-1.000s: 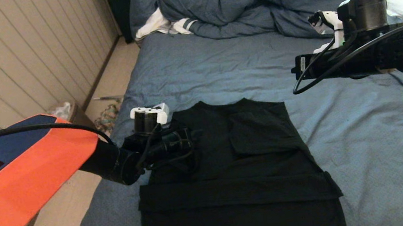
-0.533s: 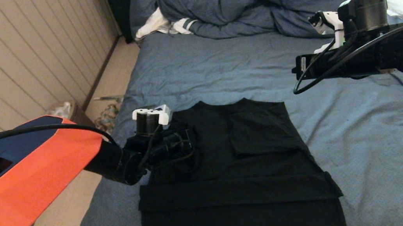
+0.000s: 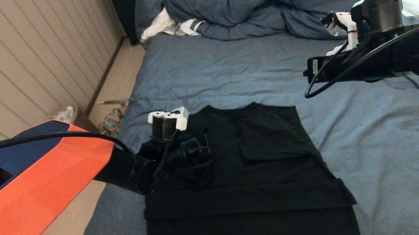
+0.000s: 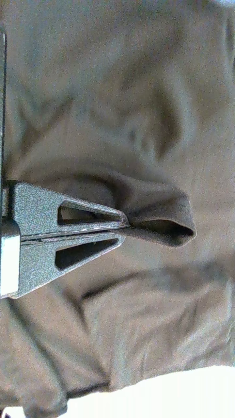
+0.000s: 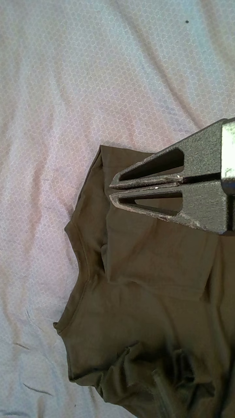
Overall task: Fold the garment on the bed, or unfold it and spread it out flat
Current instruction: Fold the black T-shirt
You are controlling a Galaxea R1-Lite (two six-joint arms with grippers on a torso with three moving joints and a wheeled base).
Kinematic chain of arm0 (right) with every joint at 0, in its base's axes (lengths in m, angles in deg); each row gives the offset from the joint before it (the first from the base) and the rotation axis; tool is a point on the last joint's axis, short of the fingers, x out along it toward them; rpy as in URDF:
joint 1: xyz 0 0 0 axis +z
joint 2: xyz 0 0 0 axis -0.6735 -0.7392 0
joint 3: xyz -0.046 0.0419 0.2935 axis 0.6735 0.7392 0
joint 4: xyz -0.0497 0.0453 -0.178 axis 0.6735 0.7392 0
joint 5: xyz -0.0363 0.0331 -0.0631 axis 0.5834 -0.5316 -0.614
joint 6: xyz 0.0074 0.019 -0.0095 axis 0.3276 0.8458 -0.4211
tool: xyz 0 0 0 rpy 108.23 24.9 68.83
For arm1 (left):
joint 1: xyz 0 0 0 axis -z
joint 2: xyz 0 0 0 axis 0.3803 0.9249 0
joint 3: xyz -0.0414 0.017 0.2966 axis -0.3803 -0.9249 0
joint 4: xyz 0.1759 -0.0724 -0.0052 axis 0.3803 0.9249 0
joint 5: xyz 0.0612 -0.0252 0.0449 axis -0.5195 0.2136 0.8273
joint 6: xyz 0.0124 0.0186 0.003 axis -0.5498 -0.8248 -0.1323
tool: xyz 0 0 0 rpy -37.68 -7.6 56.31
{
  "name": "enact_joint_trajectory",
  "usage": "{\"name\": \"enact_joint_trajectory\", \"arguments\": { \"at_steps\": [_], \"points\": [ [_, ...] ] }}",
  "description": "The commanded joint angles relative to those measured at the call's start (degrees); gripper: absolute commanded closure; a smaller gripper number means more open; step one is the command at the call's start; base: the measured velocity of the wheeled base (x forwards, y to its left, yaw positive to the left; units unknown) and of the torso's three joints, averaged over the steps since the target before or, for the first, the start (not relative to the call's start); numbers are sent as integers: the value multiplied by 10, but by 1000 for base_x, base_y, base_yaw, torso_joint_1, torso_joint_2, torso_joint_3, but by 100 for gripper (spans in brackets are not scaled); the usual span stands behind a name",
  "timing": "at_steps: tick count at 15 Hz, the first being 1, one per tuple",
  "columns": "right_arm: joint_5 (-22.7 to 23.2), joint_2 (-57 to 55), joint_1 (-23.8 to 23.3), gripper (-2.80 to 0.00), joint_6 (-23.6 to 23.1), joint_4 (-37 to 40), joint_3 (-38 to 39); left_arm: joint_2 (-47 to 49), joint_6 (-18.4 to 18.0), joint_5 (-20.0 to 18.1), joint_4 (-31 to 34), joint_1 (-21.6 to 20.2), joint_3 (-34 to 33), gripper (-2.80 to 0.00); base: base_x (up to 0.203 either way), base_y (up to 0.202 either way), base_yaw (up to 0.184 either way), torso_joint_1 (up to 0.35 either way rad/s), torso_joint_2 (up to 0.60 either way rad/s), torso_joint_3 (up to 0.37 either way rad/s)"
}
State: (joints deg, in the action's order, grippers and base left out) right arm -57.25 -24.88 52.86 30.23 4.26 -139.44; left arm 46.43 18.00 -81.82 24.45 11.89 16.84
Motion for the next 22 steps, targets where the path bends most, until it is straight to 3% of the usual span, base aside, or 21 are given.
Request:
{"name": "enact_joint_trajectory", "arguments": {
  "at_steps": [1, 11, 19, 20, 22],
  "points": [
    [0, -1, 0, 0, 0, -1, 0, 0, 1, 10, -2, 22, 1, 0, 0, 0, 0, 0, 0, 0],
    [0, -1, 1, 0, 0, 0, 2, 27, -3, 25, 1, 78, -3, 0, 0, 0, 0, 0, 0, 0],
    [2, 2, 0, 0, 0, 0, 1, 30, -2, 26, 16, 80, 4, 0, 0, 0, 0, 0, 0, 0],
    [2, 2, -1, 0, 0, 0, 1, 31, -4, 27, 22, 80, 8, -280, 0, 0, 0, 0, 0, 0],
    [2, 2, 0, 0, 0, 0, 1, 23, -5, 33, 25, 80, 7, -280, 0, 0, 0, 0, 0, 0]
  ]
}}
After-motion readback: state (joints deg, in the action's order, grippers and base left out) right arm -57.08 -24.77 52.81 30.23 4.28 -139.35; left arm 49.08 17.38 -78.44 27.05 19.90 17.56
